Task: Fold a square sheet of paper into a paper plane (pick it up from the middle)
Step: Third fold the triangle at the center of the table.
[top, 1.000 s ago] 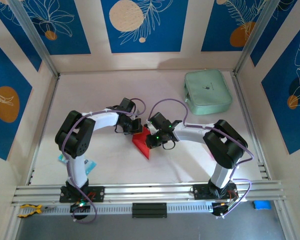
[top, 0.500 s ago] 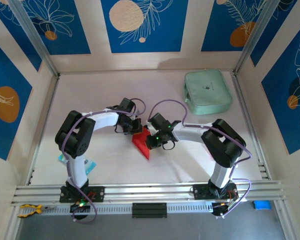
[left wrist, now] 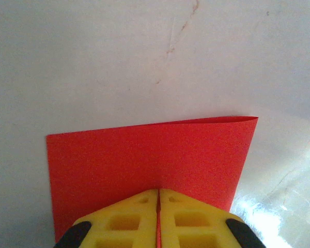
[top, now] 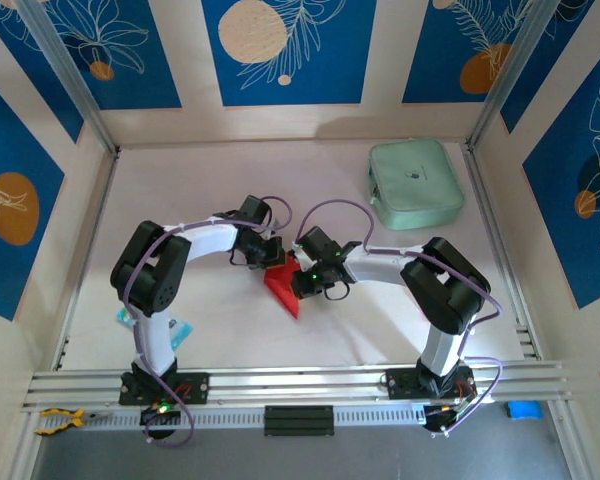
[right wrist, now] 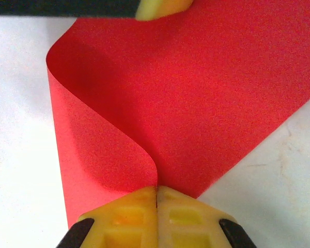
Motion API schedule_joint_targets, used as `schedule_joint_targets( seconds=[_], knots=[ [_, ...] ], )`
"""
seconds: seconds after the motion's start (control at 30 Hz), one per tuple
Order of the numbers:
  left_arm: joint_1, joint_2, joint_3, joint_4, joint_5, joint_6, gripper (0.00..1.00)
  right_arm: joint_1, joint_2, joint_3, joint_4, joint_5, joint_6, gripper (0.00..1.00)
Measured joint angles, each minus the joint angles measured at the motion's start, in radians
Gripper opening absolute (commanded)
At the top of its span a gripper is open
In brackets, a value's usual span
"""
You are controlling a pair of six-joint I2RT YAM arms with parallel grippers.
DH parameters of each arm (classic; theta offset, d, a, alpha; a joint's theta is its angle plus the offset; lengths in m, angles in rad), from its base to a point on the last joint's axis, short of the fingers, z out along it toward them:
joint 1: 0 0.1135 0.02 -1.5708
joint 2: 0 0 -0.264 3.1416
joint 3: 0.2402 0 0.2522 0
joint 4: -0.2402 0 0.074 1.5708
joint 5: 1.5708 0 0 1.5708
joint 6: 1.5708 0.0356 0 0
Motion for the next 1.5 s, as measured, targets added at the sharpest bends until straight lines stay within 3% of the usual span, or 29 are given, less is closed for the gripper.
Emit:
schedule_joint_targets(
  seconds=[0.1,0.27,0.37,0.53,0.7,0.83,1.5],
  knots=[
    [0.000,0.000,0.015,-0.015,-0.014,-0.002,0.25,0.000,0.000,-0.003,0.008,0.000,0.000,0.00],
    [0.000,-0.078,-0.014,-0.014,-0.082,-0.023,0.32,0.000,0.000,-0.005,0.015,-0.002,0.000,0.00],
    [0.000,-0.187,-0.063,-0.013,-0.118,-0.042,0.26,0.000,0.000,-0.005,0.015,-0.002,0.000,0.00],
    [0.000,-0.363,-0.212,0.088,-0.068,-0.122,0.00,0.000,0.000,-0.005,0.016,-0.002,0.001,0.00],
    [-0.021,-0.402,-0.388,0.246,0.041,-0.268,0.00,0.000,0.000,-0.005,0.015,-0.002,0.001,0.00],
    [-0.053,-0.397,-0.430,0.298,0.080,-0.333,0.00,0.000,0.000,-0.005,0.015,-0.002,0.001,0.00],
    [-0.080,-0.302,-0.425,0.322,0.080,-0.332,0.00,0.004,0.000,-0.007,0.022,0.001,0.005,0.00]
  ],
)
